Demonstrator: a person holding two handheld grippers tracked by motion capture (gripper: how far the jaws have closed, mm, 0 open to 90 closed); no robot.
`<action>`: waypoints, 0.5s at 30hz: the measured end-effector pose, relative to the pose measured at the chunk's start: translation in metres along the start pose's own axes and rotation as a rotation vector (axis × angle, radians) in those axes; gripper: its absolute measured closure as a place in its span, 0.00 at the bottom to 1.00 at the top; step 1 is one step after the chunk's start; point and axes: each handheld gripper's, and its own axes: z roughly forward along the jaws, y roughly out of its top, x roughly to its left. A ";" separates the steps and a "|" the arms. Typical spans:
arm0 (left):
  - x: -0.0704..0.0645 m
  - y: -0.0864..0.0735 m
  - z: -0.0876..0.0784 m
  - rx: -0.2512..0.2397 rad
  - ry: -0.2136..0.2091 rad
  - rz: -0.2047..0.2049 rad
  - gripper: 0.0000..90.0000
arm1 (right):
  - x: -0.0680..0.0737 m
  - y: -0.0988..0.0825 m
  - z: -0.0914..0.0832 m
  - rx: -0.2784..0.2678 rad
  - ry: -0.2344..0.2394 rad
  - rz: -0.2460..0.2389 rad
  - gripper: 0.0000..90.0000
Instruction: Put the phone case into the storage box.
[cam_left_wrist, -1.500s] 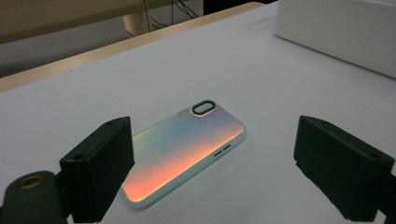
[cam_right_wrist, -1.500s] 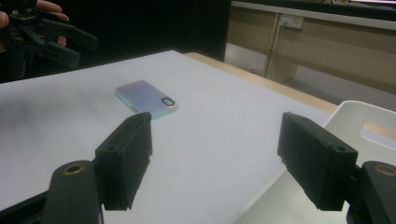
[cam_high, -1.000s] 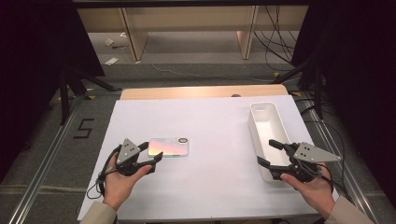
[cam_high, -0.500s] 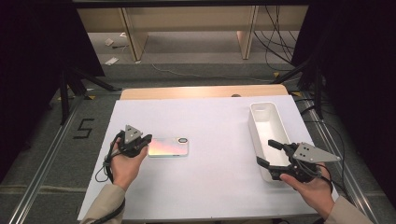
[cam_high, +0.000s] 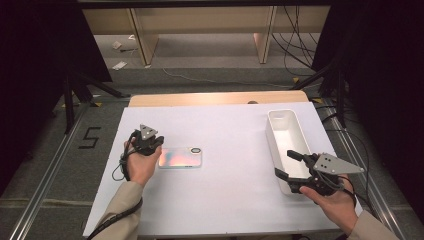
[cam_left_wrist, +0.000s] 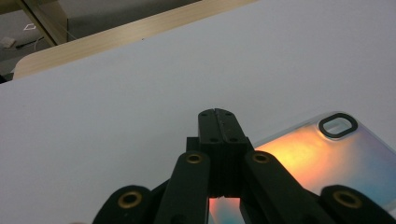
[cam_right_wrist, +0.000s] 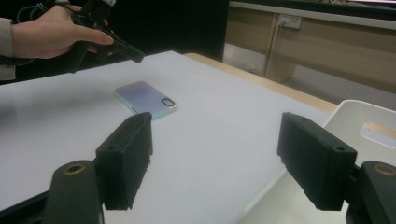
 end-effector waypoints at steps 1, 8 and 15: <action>0.000 0.000 0.003 0.009 0.002 -0.002 1.00 | 0.000 0.000 0.000 0.001 0.001 -0.001 0.31; -0.002 -0.001 0.021 0.048 0.018 0.031 1.00 | 0.000 0.000 0.000 0.002 0.001 0.000 0.31; -0.005 -0.003 0.032 0.079 0.011 0.035 1.00 | 0.000 -0.001 -0.001 0.004 0.002 0.002 0.31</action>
